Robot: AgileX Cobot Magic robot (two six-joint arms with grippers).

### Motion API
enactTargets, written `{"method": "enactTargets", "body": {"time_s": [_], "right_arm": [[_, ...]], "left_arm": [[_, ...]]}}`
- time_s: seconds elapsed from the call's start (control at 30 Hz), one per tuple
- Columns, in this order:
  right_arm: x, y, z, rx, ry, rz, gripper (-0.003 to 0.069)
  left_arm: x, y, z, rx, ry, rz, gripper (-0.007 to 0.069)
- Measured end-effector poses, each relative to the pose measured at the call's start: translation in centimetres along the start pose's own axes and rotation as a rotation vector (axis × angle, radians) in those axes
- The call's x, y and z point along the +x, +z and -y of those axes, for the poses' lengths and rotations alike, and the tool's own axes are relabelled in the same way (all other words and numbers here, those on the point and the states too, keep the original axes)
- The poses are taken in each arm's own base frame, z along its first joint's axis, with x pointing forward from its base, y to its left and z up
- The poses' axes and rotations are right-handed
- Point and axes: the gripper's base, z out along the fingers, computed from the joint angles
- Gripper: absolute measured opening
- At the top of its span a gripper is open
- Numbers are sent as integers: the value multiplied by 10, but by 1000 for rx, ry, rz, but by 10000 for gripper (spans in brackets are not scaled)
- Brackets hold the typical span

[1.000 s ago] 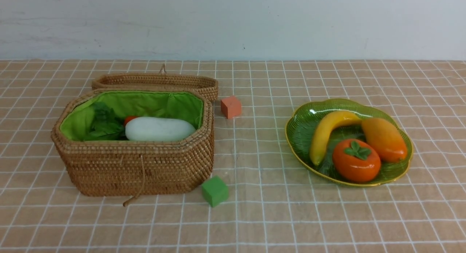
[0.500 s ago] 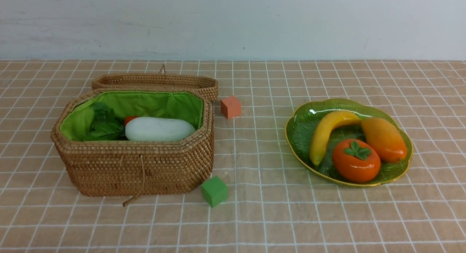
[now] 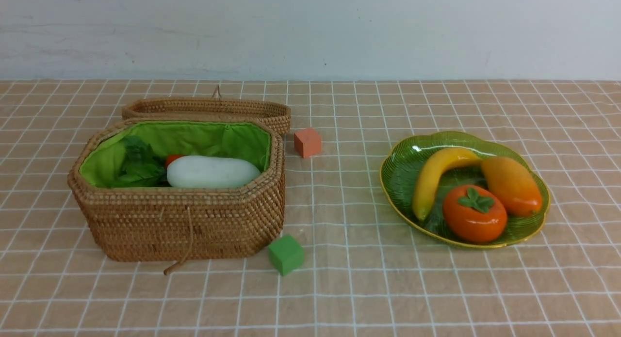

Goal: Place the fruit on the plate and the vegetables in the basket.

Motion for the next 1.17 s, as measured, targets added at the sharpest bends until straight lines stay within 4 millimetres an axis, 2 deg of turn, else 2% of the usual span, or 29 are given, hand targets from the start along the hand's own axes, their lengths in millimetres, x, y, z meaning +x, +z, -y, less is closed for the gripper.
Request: {"method": "enactTargets", "body": {"time_s": [1.17], "right_arm": [[0, 0, 0, 0, 0, 0, 28]], "left_arm": [[0, 0, 0, 0, 0, 0, -4]]}}
